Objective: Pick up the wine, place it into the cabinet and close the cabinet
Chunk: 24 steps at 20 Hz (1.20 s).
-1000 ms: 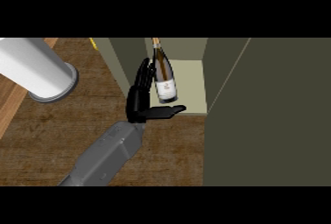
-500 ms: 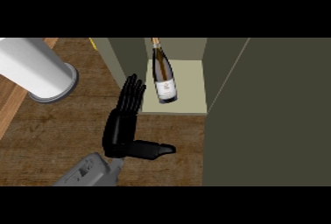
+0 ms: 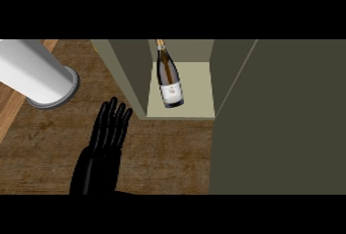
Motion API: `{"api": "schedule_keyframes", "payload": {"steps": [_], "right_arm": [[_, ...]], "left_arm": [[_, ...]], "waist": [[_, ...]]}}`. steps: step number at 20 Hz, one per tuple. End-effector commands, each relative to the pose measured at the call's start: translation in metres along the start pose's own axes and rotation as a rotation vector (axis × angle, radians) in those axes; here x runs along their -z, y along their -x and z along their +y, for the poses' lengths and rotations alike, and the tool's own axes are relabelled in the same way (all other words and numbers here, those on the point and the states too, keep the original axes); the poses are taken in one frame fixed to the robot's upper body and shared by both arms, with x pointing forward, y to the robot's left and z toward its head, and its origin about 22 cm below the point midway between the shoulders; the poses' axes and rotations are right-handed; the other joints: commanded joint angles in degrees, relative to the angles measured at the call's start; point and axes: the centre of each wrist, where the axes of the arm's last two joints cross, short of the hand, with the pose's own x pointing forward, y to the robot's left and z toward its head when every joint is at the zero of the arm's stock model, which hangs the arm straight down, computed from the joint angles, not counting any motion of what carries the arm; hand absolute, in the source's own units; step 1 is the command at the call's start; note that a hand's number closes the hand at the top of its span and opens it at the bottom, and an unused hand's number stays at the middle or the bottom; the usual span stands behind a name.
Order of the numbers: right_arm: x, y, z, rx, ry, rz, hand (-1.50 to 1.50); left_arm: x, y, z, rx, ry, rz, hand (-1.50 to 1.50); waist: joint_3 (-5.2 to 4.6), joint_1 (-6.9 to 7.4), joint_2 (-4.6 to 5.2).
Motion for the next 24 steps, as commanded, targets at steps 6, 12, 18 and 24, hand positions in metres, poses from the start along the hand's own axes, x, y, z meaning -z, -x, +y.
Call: {"api": "schedule_keyframes", "payload": {"steps": [6, 12, 18, 24], "right_arm": [[-0.013, -0.016, 0.018, -0.088, -0.339, 0.081, 1.50], [-0.013, -0.012, 0.042, 0.052, -0.444, 0.146, 1.50], [-0.012, -0.027, 0.077, 0.102, -0.475, 0.084, 1.50], [0.004, -0.042, 0.107, 0.086, -0.470, 0.053, 1.50]], "left_arm": [[-0.048, -0.020, 0.020, 0.060, -0.099, -0.025, -1.50], [-0.070, -0.063, 0.043, 0.080, -0.135, -0.053, -1.50], [-0.091, -0.081, 0.071, 0.068, -0.174, -0.065, -1.50], [-0.100, -0.098, 0.108, 0.107, -0.174, -0.065, -1.50]], "waist": [[-0.07, 0.07, -0.09], [-0.09, 0.93, -0.11], [-0.15, 0.99, -0.23], [-0.21, 1.14, -0.37]]}}
